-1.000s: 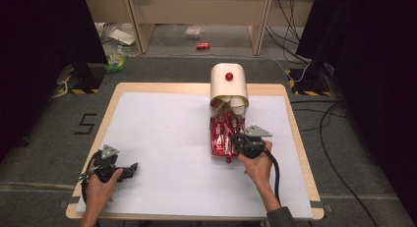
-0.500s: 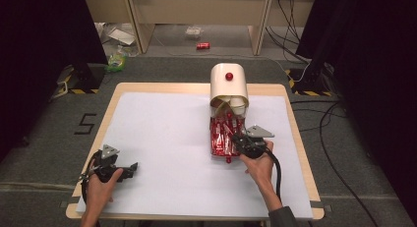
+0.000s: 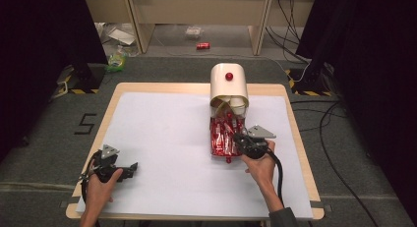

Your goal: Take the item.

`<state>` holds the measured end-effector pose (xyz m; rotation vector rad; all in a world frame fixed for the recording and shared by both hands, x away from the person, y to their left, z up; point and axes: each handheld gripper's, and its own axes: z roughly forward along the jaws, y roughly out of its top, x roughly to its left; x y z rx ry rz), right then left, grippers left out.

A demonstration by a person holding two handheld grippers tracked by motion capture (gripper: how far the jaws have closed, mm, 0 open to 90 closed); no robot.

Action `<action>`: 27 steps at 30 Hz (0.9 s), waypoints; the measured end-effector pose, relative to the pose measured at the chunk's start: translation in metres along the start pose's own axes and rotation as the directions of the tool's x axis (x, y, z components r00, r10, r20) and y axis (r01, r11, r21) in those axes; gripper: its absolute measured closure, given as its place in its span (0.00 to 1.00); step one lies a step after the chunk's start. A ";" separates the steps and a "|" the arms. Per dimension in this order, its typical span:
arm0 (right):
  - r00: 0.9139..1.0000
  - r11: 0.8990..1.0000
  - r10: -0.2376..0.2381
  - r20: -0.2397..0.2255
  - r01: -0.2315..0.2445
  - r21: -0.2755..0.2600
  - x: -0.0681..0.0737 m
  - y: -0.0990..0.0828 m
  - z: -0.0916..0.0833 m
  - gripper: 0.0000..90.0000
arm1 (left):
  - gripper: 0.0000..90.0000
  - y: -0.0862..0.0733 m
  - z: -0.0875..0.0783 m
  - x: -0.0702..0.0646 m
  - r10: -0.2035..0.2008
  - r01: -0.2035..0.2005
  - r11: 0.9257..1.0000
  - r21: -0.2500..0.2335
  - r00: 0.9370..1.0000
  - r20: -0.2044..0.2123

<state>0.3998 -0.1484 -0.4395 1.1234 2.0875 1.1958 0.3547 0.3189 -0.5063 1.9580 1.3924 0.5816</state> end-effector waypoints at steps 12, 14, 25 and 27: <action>1.000 1.000 -0.002 -0.010 0.002 -0.001 -0.001 -0.001 -0.007 0.95 | 0.00 0.000 0.000 0.001 -0.004 0.004 1.000 0.001 1.000 0.006; 1.000 1.000 -0.004 -0.009 0.004 -0.001 -0.001 0.000 -0.008 0.95 | 0.00 0.000 0.000 0.001 -0.004 0.004 1.000 0.001 1.000 0.006; 0.999 1.000 -0.014 -0.034 0.014 0.009 -0.002 -0.002 -0.017 0.95 | 0.00 0.000 0.000 0.000 -0.004 0.004 1.000 0.000 1.000 0.006; 0.999 1.000 -0.017 -0.037 0.017 0.006 -0.002 -0.002 -0.020 0.95 | 0.00 0.000 0.000 0.000 -0.005 0.005 1.000 0.000 1.000 0.006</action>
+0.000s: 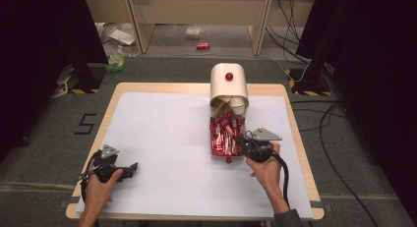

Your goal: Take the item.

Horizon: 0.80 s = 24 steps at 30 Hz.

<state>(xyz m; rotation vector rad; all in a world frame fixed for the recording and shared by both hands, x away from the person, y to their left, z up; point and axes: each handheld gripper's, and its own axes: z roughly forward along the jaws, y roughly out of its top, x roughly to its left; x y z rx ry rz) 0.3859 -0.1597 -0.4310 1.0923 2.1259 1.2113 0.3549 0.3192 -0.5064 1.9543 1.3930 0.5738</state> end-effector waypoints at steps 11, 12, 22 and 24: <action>1.000 1.000 0.010 0.005 -0.010 -0.012 -0.006 -0.006 -0.019 0.95 | 0.00 0.000 0.000 0.000 0.000 0.000 1.000 0.000 1.000 0.001; 1.000 1.000 0.008 0.004 -0.008 -0.014 -0.006 -0.006 -0.020 0.95 | 0.00 0.000 0.000 0.000 -0.001 0.001 1.000 0.000 1.000 0.000; 1.000 1.000 0.016 0.007 -0.015 -0.027 -0.007 -0.006 -0.031 0.95 | 0.00 0.000 0.000 0.000 -0.001 0.001 1.000 0.000 1.000 0.001; 1.000 0.999 0.016 0.007 -0.016 -0.032 -0.008 -0.007 -0.034 0.95 | 0.00 0.000 0.000 0.000 -0.001 0.001 1.000 0.000 1.000 0.001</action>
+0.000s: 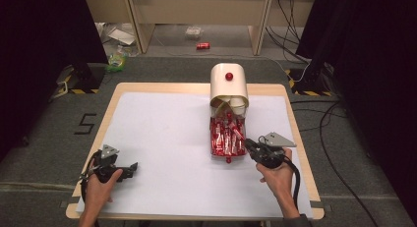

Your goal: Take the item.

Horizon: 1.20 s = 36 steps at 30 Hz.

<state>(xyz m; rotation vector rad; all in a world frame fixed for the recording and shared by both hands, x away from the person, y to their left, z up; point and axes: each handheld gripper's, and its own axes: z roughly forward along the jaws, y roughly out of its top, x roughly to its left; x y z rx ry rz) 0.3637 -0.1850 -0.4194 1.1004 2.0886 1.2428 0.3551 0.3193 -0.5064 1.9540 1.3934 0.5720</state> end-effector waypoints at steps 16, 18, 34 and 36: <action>0.997 0.998 0.051 0.066 -0.050 -0.029 -0.025 -0.011 -0.028 0.95 | 0.00 0.000 0.000 0.000 0.000 0.000 1.000 -0.001 1.000 -0.001; 0.995 0.998 0.061 0.076 -0.059 -0.032 -0.030 -0.014 -0.031 0.95 | 0.00 0.000 0.000 0.000 0.000 0.000 1.000 0.000 1.000 0.000; 0.982 0.993 0.115 0.147 -0.112 -0.031 -0.057 -0.030 -0.047 0.95 | 0.00 0.000 0.000 0.000 0.001 -0.001 1.000 0.000 1.000 0.000; 0.980 0.992 0.122 0.156 -0.119 -0.032 -0.060 -0.032 -0.048 0.95 | 0.00 0.000 0.000 0.000 0.001 -0.001 1.000 0.000 1.000 -0.001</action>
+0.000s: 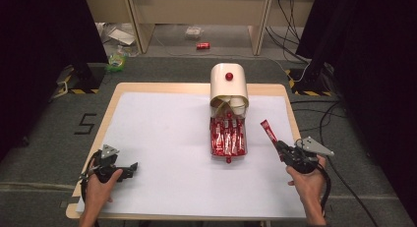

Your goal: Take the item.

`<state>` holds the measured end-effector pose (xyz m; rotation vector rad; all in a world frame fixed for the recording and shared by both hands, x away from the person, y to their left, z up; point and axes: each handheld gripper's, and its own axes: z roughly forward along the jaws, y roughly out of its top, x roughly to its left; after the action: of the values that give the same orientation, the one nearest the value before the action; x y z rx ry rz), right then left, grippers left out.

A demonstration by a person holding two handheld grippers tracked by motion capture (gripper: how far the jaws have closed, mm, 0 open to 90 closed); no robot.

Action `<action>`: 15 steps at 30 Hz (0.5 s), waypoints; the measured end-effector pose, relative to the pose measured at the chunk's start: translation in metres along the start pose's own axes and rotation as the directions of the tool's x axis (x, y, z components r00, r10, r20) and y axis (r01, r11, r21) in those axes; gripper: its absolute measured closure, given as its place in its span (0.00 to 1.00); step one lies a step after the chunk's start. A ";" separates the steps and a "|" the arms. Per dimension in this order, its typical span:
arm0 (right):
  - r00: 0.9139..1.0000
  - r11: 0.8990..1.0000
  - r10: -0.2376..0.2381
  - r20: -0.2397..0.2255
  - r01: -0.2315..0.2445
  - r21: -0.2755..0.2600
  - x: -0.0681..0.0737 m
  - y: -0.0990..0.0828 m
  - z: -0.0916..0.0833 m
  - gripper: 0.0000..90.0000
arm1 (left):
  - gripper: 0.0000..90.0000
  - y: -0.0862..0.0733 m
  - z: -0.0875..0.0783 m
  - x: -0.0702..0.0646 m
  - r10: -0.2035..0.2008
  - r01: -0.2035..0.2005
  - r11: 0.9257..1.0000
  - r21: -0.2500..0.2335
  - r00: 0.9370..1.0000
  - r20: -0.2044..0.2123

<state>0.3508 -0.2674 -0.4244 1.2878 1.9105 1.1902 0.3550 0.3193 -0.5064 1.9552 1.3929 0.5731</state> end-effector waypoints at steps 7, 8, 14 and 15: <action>1.000 1.000 0.014 0.024 -0.014 0.005 -0.010 -0.004 -0.001 0.95 | 0.00 0.000 0.000 0.000 0.000 0.000 1.000 0.000 1.000 0.000; 1.000 1.000 0.014 0.025 -0.014 0.007 -0.011 -0.005 0.000 0.95 | 0.00 0.000 0.000 0.000 0.000 0.000 1.000 0.000 1.000 0.000; 0.999 0.999 0.023 0.038 -0.024 0.021 -0.016 -0.010 0.002 0.95 | 0.00 0.000 0.000 0.000 0.000 0.000 1.000 0.000 1.000 0.000; 0.999 0.999 0.023 0.039 -0.024 0.023 -0.016 -0.010 0.002 0.95 | 0.00 0.000 0.000 0.000 0.000 0.000 1.000 0.001 1.000 0.000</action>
<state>0.3544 -0.2830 -0.4350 1.3393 1.8913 1.1492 0.3551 0.3194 -0.5064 1.9553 1.3933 0.5720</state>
